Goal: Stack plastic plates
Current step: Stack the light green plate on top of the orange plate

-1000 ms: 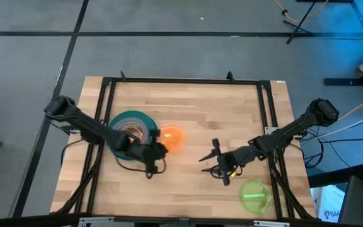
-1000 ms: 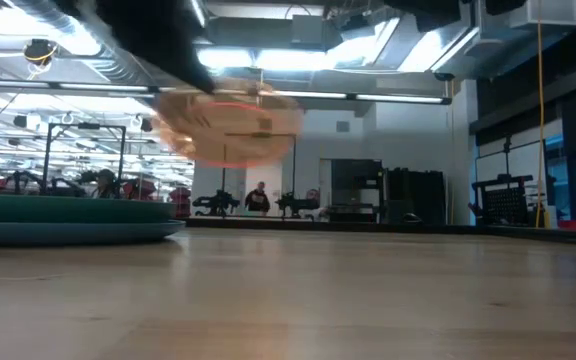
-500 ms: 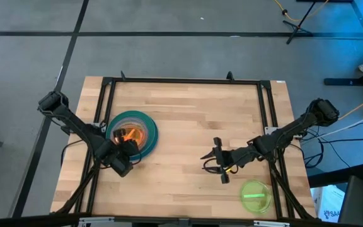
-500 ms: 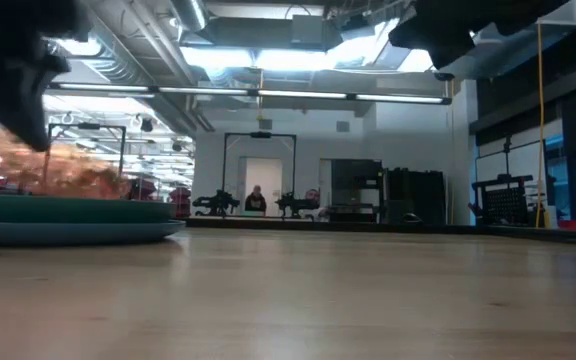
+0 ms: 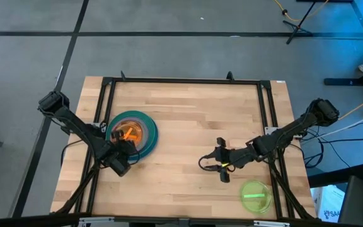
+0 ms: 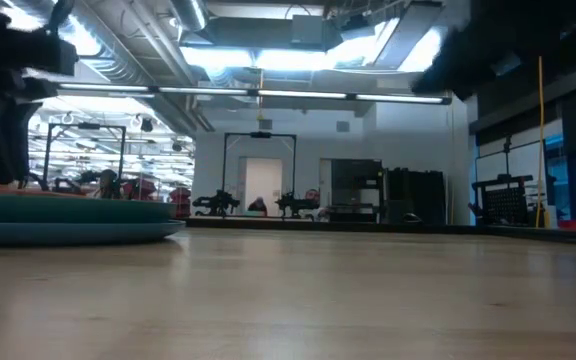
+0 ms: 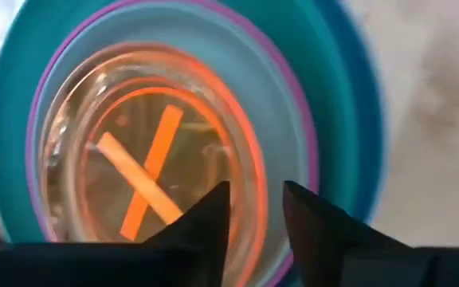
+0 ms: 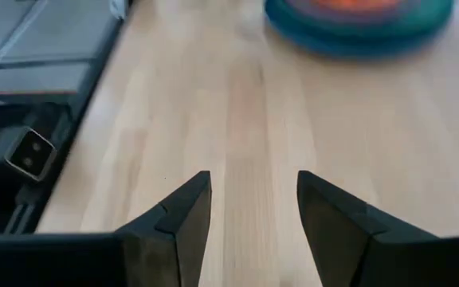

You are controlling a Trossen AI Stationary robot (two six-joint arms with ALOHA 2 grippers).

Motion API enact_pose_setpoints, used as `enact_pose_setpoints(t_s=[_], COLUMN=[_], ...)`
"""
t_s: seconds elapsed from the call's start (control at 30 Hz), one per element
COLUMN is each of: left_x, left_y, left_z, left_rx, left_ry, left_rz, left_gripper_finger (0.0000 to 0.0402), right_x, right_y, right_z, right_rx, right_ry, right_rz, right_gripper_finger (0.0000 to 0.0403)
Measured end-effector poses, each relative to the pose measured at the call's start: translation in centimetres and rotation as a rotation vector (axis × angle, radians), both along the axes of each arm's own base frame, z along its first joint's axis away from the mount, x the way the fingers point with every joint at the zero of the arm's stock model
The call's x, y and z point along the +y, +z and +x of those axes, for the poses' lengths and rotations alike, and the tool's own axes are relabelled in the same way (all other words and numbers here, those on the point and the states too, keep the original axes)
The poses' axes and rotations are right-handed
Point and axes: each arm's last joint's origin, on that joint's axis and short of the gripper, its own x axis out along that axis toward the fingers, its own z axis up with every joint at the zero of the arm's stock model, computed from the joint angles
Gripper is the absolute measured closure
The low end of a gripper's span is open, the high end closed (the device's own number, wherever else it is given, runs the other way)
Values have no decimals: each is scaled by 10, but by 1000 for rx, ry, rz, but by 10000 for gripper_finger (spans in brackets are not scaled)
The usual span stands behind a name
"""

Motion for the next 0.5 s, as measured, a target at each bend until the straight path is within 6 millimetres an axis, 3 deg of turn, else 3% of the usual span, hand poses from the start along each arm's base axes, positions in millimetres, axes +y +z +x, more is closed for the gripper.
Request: enact_pose_setpoints(t_s=[0.3, 0.5], left_x=[-24, -39], left_y=[18, 24], left_z=[10, 24], left_rx=[-193, -362], left_ry=[-154, -247], left_rz=[8, -41], left_gripper_finger=[259, 258], right_x=[-2, 18], right_y=[-25, -31], right_z=[-25, -52], right_rx=[520, 772], right_ry=[-59, -140], right_rz=[352, 471], right_gripper_finger=[223, 223])
